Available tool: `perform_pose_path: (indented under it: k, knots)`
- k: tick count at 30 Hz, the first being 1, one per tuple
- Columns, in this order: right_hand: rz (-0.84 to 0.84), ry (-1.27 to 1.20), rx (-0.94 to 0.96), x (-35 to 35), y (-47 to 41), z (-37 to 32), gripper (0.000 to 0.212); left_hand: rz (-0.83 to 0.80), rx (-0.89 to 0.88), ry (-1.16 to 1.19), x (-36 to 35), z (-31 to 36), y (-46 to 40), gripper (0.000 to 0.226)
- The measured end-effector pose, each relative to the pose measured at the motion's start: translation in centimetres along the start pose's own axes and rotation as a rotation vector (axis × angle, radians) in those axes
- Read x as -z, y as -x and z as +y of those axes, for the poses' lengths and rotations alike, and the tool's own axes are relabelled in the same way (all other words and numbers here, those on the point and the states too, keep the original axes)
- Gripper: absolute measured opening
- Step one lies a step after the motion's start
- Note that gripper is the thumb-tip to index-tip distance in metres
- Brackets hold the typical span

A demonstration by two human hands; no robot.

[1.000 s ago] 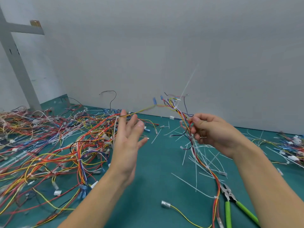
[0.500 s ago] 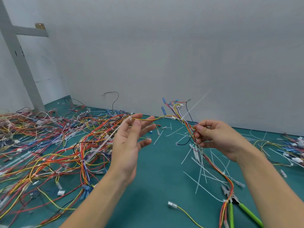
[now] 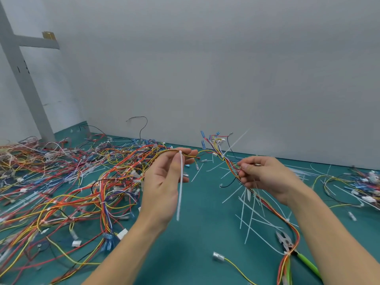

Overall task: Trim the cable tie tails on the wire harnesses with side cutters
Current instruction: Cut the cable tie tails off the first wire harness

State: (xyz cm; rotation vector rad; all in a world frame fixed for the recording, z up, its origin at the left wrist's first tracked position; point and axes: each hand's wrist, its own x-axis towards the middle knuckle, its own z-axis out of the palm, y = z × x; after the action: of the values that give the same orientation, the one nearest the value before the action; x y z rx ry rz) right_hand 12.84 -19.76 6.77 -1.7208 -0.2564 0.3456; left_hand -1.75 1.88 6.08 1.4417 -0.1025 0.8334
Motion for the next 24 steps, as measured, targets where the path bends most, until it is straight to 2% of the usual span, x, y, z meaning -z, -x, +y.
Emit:
perform_pose_path:
  k: [3,7,10,14,15,17,21,24]
  knots:
    - [-0.043,0.090,0.026,-1.5,0.4,-0.1,0.021,0.012,0.005,-0.007,0.1,-0.2,-0.2,0.019]
    - [-0.091,0.688,0.199,-2.9,1.5,-1.4,0.054,0.111,0.005,-0.049,0.6,-0.7,-0.2,0.019]
    - [-0.078,0.696,0.256,-1.5,3.3,-4.4,0.048,0.178,-0.032,-0.105,1.2,-1.2,-0.4,0.018]
    - [0.063,0.810,0.256,2.0,7.0,-8.0,0.029,0.155,-0.002,-0.255,1.4,-2.3,-0.4,0.027]
    - [0.075,0.824,0.220,2.7,8.1,-8.3,0.025,0.137,0.021,-0.298,1.3,-2.7,-0.3,0.027]
    - [0.050,0.888,0.085,3.5,10.3,-8.1,0.029,0.097,0.051,-0.371,1.2,-3.3,-0.2,0.028]
    - [-0.162,1.345,-0.215,4.1,14.7,-3.9,0.041,-0.015,0.083,-0.441,0.7,-3.7,0.2,0.027]
    - [-0.178,1.402,-0.319,4.2,17.4,0.2,0.045,-0.091,0.094,-0.442,0.0,-3.8,0.9,0.025]
